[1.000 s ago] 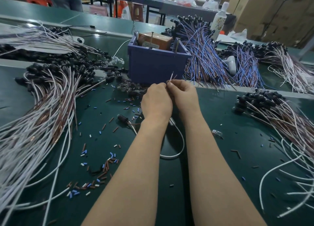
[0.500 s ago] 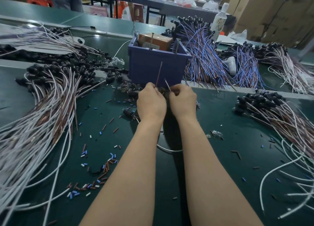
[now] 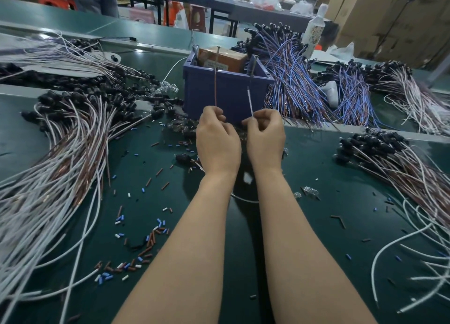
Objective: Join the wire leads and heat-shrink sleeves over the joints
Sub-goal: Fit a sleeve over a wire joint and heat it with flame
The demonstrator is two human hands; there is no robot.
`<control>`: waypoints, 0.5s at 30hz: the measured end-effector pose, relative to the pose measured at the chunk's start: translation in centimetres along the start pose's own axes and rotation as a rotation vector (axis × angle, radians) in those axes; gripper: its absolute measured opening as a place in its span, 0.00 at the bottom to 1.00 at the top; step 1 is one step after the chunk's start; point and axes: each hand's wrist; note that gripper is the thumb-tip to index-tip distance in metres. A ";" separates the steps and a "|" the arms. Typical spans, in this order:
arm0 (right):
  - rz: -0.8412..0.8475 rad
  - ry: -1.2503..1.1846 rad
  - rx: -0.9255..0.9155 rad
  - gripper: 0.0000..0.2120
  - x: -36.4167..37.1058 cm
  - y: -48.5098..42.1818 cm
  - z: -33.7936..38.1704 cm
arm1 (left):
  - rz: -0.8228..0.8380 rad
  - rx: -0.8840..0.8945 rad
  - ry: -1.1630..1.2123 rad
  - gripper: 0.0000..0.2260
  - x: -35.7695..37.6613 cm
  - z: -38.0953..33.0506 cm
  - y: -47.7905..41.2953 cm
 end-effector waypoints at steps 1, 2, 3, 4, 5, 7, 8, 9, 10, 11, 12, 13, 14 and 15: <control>0.001 0.031 -0.020 0.05 0.0 0.1 -0.1 | 0.003 0.003 0.004 0.09 0.1 0.0 0.0; 0.007 0.063 -0.034 0.05 0.1 0.1 -0.2 | 0.008 0.003 0.006 0.09 0.1 0.0 0.0; 0.014 0.092 -0.044 0.05 0.2 0.2 -0.2 | 0.012 0.001 0.009 0.09 0.2 0.0 0.0; 0.014 0.108 -0.052 0.04 0.3 0.2 -0.3 | 0.014 -0.001 0.014 0.10 0.2 0.0 0.0; 0.006 0.107 -0.055 0.04 0.4 0.2 -0.3 | 0.014 -0.003 0.019 0.10 0.3 0.1 0.0; -0.020 0.071 -0.046 0.05 0.5 0.2 -0.2 | 0.015 -0.011 0.026 0.11 0.3 0.1 -0.1; -0.025 0.059 -0.042 0.07 0.6 0.2 -0.1 | 0.017 -0.014 0.025 0.11 0.4 0.1 -0.1; -0.017 0.059 -0.043 0.09 0.6 0.1 0.0 | 0.019 -0.015 0.024 0.12 0.4 0.1 -0.1; 0.001 0.071 -0.049 0.11 0.5 0.1 0.0 | 0.023 -0.017 0.023 0.12 0.5 0.1 -0.2; 0.028 0.093 -0.059 0.14 0.5 0.1 0.0 | 0.025 -0.017 0.020 0.13 0.5 0.1 -0.2; 0.056 0.121 -0.074 0.17 0.4 0.1 0.1 | 0.026 -0.018 0.015 0.13 0.5 0.1 -0.2; 0.080 0.146 -0.094 0.20 0.3 0.1 0.1 | 0.025 -0.018 0.008 0.14 0.5 0.2 -0.2; 0.095 0.166 -0.116 0.23 0.3 0.1 0.2 | 0.023 -0.018 0.002 0.14 0.5 0.2 -0.2; 0.099 0.181 -0.133 0.26 0.4 0.2 0.2 | 0.019 -0.017 -0.003 0.14 0.4 0.2 -0.3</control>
Point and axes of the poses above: each hand's wrist, its own y-axis away from the middle knuckle, its own x-axis out of the palm, z = x × y, and after that the axes turned 9 degrees about z, right-handed
